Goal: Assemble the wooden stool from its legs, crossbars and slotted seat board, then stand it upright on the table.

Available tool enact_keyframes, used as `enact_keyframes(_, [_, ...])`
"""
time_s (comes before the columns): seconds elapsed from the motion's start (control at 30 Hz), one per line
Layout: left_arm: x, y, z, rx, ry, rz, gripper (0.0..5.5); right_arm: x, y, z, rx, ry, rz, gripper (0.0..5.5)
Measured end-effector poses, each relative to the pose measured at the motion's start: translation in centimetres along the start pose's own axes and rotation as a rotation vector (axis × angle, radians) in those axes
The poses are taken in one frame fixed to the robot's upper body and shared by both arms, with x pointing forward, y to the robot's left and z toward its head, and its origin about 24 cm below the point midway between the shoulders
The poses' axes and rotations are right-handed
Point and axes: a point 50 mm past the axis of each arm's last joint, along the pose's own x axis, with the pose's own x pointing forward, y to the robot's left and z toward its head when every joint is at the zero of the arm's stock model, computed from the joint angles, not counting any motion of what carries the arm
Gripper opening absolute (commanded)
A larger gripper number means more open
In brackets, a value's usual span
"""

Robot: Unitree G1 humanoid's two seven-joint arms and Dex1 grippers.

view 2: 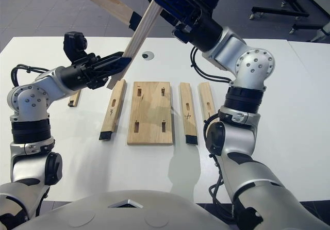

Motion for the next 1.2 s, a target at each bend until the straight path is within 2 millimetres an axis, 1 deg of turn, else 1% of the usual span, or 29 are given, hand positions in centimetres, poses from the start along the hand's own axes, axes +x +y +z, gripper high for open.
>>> enact_keyframes(0.07, [0.01,0.0,0.04,0.006,-0.004,-0.002,2.03,0.1,-0.03,-0.06,-0.002,0.002,-0.001,4.14])
enact_keyframes(0.17, [0.02,0.02,0.03,0.01,-0.003,0.0,2.03,0.16,-0.05,-0.01,-0.009,-0.005,-0.006,3.63])
enact_keyframes(0.23, [0.03,0.07,-0.18,0.004,0.001,0.0,2.03,0.17,-0.07,0.02,-0.011,-0.008,-0.01,3.15])
enact_keyframes(0.47, [0.03,-0.02,-0.36,0.002,0.002,-0.003,2.03,0.2,-0.15,0.13,-0.018,-0.023,-0.017,2.05])
enact_keyframes(0.93, [0.32,-0.13,-0.03,0.01,-0.007,0.007,2.03,0.3,0.0,0.17,-0.033,-0.041,-0.013,2.06])
enact_keyframes(0.97, [0.37,-0.21,0.01,0.015,-0.005,0.008,2.41,0.29,0.04,0.2,-0.034,-0.042,-0.01,2.06])
enact_keyframes(1.0, [0.42,-0.27,0.04,0.02,-0.005,0.009,2.48,0.27,0.09,0.22,-0.036,-0.041,-0.009,2.06])
enact_keyframes(1.03, [0.53,-0.3,0.11,0.026,-0.008,0.012,2.68,0.26,0.02,0.09,-0.035,-0.033,-0.015,2.06])
enact_keyframes(1.1, [0.79,-0.37,0.2,0.031,-0.015,0.007,2.95,0.38,-0.23,-0.53,-0.018,-0.014,-0.019,2.06])
enact_keyframes(1.2, [0.87,-0.35,0.18,0.028,-0.019,0.012,3.31,0.25,-0.29,-0.65,-0.027,-0.006,-0.031,2.06])
